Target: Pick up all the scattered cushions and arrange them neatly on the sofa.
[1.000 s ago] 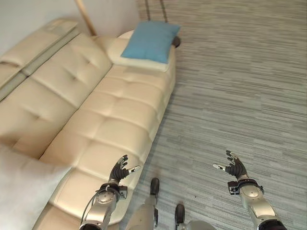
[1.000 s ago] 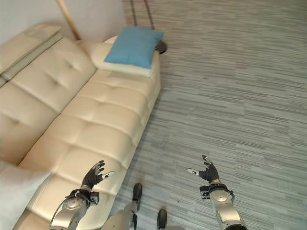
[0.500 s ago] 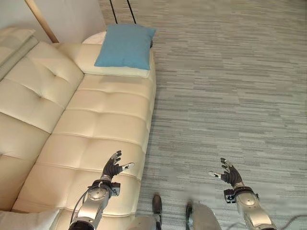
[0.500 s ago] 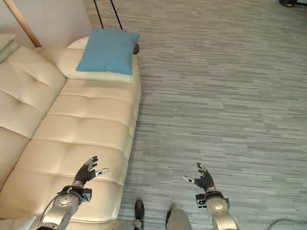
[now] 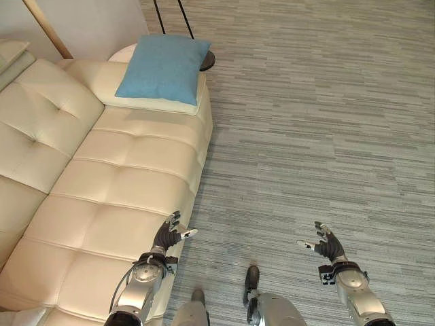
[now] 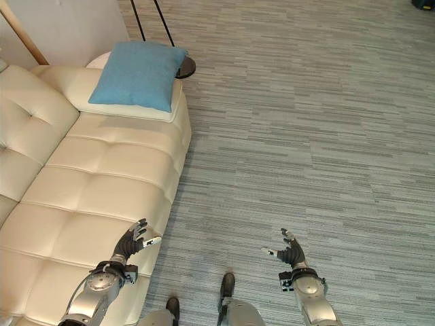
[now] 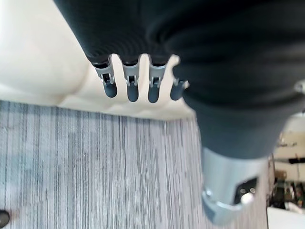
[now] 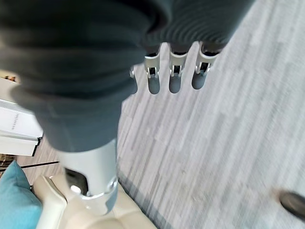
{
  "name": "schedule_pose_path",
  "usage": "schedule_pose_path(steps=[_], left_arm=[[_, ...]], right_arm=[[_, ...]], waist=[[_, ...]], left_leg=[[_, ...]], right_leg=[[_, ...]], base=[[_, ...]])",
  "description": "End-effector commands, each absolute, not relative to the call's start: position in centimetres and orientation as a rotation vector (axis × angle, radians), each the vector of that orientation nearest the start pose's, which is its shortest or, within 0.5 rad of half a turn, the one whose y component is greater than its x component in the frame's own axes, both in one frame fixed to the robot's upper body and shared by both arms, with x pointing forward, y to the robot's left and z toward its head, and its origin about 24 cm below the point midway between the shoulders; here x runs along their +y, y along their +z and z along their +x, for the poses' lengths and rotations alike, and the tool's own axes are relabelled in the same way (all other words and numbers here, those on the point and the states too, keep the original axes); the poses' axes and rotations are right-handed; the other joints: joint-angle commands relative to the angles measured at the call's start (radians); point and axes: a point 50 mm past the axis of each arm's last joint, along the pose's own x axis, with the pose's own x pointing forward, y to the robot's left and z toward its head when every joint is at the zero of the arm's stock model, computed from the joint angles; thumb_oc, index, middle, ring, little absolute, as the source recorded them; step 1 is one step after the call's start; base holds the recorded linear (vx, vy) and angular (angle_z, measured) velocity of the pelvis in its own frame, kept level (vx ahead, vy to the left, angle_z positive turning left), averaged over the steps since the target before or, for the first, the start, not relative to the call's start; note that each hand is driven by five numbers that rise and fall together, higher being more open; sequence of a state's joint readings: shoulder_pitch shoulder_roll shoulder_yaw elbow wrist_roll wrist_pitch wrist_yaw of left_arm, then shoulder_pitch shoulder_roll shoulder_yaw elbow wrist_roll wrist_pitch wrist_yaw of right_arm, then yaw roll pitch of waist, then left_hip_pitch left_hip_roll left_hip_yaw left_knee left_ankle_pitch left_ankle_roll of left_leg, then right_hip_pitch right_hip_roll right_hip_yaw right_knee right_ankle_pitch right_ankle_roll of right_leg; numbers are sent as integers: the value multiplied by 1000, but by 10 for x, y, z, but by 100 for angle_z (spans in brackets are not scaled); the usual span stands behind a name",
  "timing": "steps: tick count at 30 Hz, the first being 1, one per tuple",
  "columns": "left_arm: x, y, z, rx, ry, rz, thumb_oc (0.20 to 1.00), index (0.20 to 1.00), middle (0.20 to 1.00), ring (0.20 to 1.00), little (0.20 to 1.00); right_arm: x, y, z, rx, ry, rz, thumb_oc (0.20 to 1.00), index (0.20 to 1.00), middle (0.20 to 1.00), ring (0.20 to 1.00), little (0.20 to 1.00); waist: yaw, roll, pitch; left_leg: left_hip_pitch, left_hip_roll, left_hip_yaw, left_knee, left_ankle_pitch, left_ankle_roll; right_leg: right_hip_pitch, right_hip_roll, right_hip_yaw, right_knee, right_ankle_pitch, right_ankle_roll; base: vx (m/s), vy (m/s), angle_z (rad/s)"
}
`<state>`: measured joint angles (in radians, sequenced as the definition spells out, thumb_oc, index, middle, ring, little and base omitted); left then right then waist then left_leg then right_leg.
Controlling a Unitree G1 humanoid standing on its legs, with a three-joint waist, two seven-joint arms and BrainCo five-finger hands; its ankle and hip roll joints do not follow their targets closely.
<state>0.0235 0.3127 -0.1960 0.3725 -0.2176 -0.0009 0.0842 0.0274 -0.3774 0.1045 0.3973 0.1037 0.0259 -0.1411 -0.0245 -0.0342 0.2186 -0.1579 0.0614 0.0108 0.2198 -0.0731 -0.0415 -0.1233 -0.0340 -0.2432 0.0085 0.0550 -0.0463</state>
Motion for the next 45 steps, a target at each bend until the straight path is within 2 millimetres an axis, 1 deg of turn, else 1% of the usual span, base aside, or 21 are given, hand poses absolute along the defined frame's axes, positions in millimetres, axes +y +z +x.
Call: schedule_pose_path(steps=[1,5,7,9,11,13,15,16,17,18,19,20,24,25,26,29,31,35,38,41,45], left_arm=[[204,-31,234,343,22,159,1000,1000,1000,1000,1000],[206,-30,235,342,18,191,1000,1000,1000,1000,1000],[208,-24,240,316,23,209,1000,1000,1000,1000,1000],[211,-21,240,300,33,215,1000,1000,1000,1000,1000],[215,-22,237,306,38,222,1000,1000,1000,1000,1000],[221,-24,232,328,48,231,1000,1000,1000,1000,1000],[226,-28,227,354,59,227,1000,1000,1000,1000,1000],[228,-29,224,361,60,227,1000,1000,1000,1000,1000],[230,-32,220,379,53,235,1000,1000,1000,1000,1000],[230,-32,220,380,52,235,1000,1000,1000,1000,1000],[229,-32,218,384,37,244,1000,1000,1000,1000,1000],[228,-31,219,377,30,241,1000,1000,1000,1000,1000],[221,-26,225,347,-1,231,1000,1000,1000,1000,1000],[219,-25,227,342,-3,226,1000,1000,1000,1000,1000],[214,-19,235,308,-8,223,1000,1000,1000,1000,1000],[209,-13,241,272,-35,235,1000,1000,1000,1000,1000],[208,-14,241,273,-38,228,1000,1000,1000,1000,1000],[206,-16,239,282,-33,194,1000,1000,1000,1000,1000],[206,-20,237,299,-19,166,1000,1000,1000,1000,1000],[202,-22,235,307,-31,155,1000,1000,1000,1000,1000],[201,-25,234,326,-36,161,1000,1000,1000,1000,1000]], right_arm=[[-246,-28,222,364,-158,-302,1000,1000,1000,1000,1000],[-249,-29,222,373,-170,-320,1000,1000,1000,1000,1000],[-248,-29,224,376,-176,-330,1000,1000,1000,1000,1000],[-245,-32,221,385,-155,-341,1000,1000,1000,1000,1000],[-242,-35,219,404,-133,-348,1000,1000,1000,1000,1000],[-234,-40,217,423,-106,-326,1000,1000,1000,1000,1000],[-229,-45,215,442,-91,-308,1000,1000,1000,1000,1000],[-229,-47,213,452,-89,-305,1000,1000,1000,1000,1000],[-229,-48,212,458,-91,-302,1000,1000,1000,1000,1000],[-229,-48,212,459,-91,-302,1000,1000,1000,1000,1000],[-227,-50,209,469,-86,-299,1000,1000,1000,1000,1000],[-228,-50,210,467,-88,-299,1000,1000,1000,1000,1000],[-231,-44,214,439,-106,-297,1000,1000,1000,1000,1000],[-232,-44,215,437,-109,-295,1000,1000,1000,1000,1000],[-232,-43,216,433,-121,-294,1000,1000,1000,1000,1000],[-234,-43,215,437,-119,-308,1000,1000,1000,1000,1000],[-234,-45,213,442,-118,-305,1000,1000,1000,1000,1000],[-238,-44,212,441,-111,-309,1000,1000,1000,1000,1000],[-241,-40,214,429,-111,-311,1000,1000,1000,1000,1000],[-245,-38,214,424,-120,-318,1000,1000,1000,1000,1000],[-249,-37,214,425,-130,-332,1000,1000,1000,1000,1000]], waist=[[6,5,-28],[28,8,-18],[54,8,-7],[67,14,-25],[63,4,-48],[74,-24,-59],[79,-40,-58],[78,-40,-54],[71,-31,-50],[72,-32,-50],[64,-21,-47],[59,-10,-43],[30,8,-23],[23,6,-18],[1,-1,-4],[-20,-5,-9],[-26,-6,-31],[-32,6,-62],[-24,16,-68],[-15,11,-68],[10,2,-44]], left_leg=[[11,-31,7,-63,-1,-12],[-86,-25,23,-117,97,-23],[-146,-29,42,-160,122,-27],[-115,-26,22,-216,148,-27],[-110,-35,27,-181,140,-11],[-98,-46,39,-141,107,11],[-69,-54,53,-130,69,41],[-53,-56,62,-133,59,53],[-19,-56,75,-145,43,68],[-18,-57,76,-146,44,68],[24,-57,82,-170,34,75],[46,-53,83,-189,32,74],[113,-64,69,-228,11,63],[128,-69,65,-230,3,60],[178,-79,45,-235,-27,45],[219,-82,21,-239,-60,36],[250,-78,12,-238,-81,29],[268,-40,8,-163,-124,1],[227,-25,2,-56,-67,-22],[166,-23,17,-90,-58,-16],[32,-25,35,-108,27,-18]], right_leg=[[58,-43,39,57,-155,117],[116,-36,50,30,-179,119],[150,-27,62,15,-191,118],[182,-21,80,5,-208,133],[203,-48,96,30,-233,141],[196,-70,114,91,-241,156],[149,-88,116,225,-204,190],[119,-99,118,287,-177,205],[77,-120,97,379,-121,227],[74,-122,99,383,-123,228],[28,-135,78,434,-89,227],[-7,-134,62,438,-91,213],[-65,-105,28,269,-114,187],[-79,-93,31,211,-99,187],[-123,-78,7,38,-27,210],[-132,-68,44,-9,4,220],[-112,-61,58,-6,20,204],[-69,-43,42,15,-5,172],[-11,-23,33,-3,-48,147],[27,-34,24,-12,-83,142],[87,-40,29,-22,-115,134]], base=[[153,37,4],[212,75,-10],[239,104,-7],[366,161,-44],[466,233,-58],[396,200,-35],[302,162,-17],[269,176,2],[185,131,3],[282,156,1],[228,107,7],[302,118,-1],[236,-5,8],[448,-178,31],[452,-196,14],[352,-176,37],[336,-153,54],[316,-176,28],[276,-129,9],[181,-7,4],[170,8,5]])
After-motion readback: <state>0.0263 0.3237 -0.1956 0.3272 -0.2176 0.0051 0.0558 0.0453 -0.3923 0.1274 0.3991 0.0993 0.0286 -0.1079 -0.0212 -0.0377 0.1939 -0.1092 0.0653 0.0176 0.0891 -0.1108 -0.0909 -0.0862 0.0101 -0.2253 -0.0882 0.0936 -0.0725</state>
